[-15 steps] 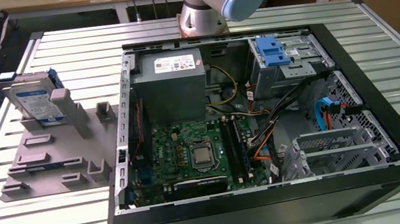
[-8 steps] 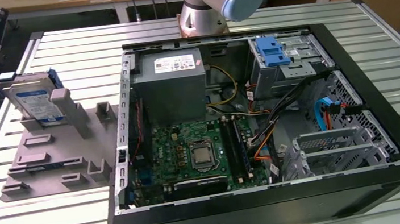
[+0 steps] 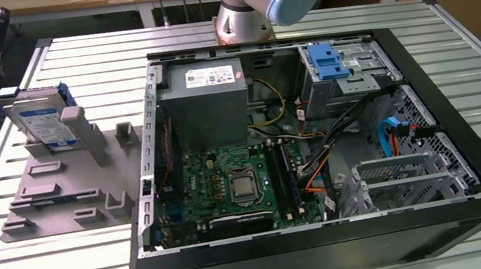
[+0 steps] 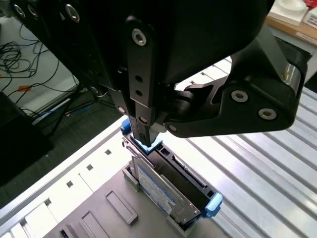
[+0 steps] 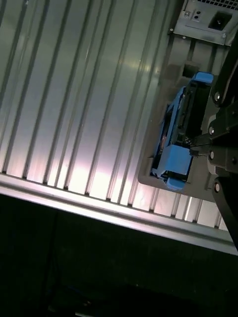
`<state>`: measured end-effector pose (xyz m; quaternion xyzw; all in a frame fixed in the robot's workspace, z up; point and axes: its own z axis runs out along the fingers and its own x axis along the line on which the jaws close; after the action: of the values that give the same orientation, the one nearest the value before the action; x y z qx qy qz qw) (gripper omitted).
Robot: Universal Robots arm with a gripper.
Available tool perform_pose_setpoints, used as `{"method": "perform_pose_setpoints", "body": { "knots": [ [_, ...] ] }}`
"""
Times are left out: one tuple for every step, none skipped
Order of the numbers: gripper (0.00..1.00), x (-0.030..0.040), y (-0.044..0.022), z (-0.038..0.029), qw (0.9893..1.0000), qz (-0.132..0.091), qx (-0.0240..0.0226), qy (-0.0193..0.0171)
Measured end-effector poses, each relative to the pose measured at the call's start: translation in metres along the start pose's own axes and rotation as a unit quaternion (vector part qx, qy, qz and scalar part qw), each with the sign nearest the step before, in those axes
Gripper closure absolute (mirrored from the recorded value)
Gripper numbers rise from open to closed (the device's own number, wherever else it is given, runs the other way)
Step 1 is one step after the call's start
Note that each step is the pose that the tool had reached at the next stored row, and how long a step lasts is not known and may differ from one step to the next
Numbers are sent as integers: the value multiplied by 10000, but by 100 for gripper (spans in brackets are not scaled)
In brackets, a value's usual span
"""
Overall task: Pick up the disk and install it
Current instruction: 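Pick up the disk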
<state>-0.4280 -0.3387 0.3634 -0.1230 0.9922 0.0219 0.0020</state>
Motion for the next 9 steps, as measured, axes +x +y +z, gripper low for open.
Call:
{"method": "perform_pose_setpoints", "body": {
  "knots": [
    [89, 0, 0, 0, 10000, -83, -1, 4],
    [89, 0, 0, 1, 9999, -166, -1, 7],
    [89, 0, 0, 1, 9997, -254, -2, 11],
    [89, 0, 0, 2, 9994, -336, -3, 14],
    [89, 0, 0, 3, 9991, -414, -4, 18],
    [89, 0, 0, 4, 9988, -495, -5, 21],
    [89, 0, 0, 5, 9983, -577, -5, 25],
    [89, 0, 0, 5, 9978, -659, -6, 29],
    [89, 0, 0, 6, 9972, -748, -7, 32]
  ]
}}
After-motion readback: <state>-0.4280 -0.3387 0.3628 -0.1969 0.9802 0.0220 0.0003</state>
